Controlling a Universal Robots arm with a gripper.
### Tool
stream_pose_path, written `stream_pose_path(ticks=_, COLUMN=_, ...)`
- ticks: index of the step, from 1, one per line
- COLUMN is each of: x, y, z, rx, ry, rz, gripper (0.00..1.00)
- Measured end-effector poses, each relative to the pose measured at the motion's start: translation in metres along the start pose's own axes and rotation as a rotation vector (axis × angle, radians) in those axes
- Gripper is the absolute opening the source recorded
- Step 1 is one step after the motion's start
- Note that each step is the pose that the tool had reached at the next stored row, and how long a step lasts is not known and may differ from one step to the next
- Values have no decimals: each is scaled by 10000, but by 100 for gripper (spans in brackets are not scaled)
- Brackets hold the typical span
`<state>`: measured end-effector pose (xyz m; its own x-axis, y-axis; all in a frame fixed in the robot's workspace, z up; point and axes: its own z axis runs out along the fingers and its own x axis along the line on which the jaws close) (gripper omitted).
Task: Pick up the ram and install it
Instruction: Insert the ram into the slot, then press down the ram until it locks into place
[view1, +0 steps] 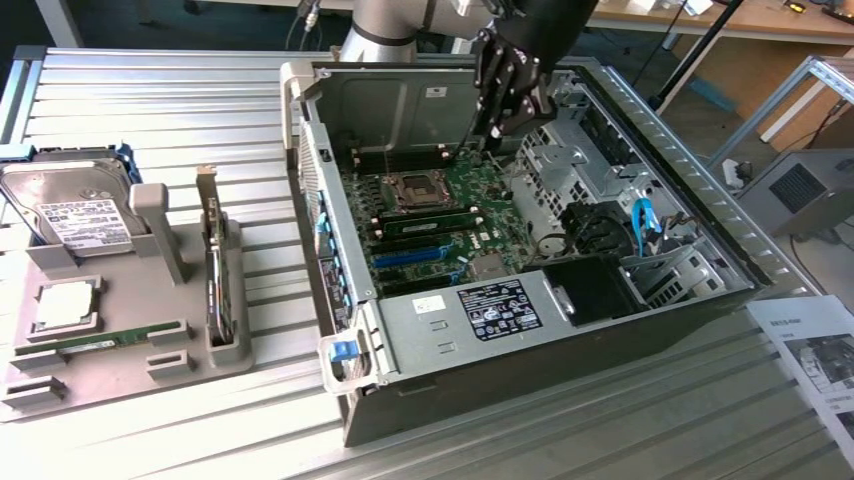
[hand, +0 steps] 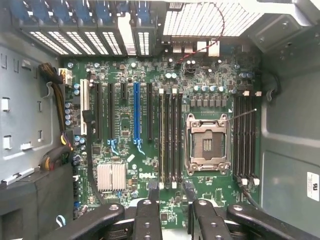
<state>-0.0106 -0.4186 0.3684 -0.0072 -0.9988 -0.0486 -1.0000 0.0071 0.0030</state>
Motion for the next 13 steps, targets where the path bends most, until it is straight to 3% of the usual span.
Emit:
stream_pose_path(ticks=7, x=-4, y=0, z=-97, rx=0, ry=-1, rz=0, gripper=32)
stream_pose_path(ticks=13, x=-5, y=0, z=-99, rx=-1, ry=-24, rz=0, gripper=32)
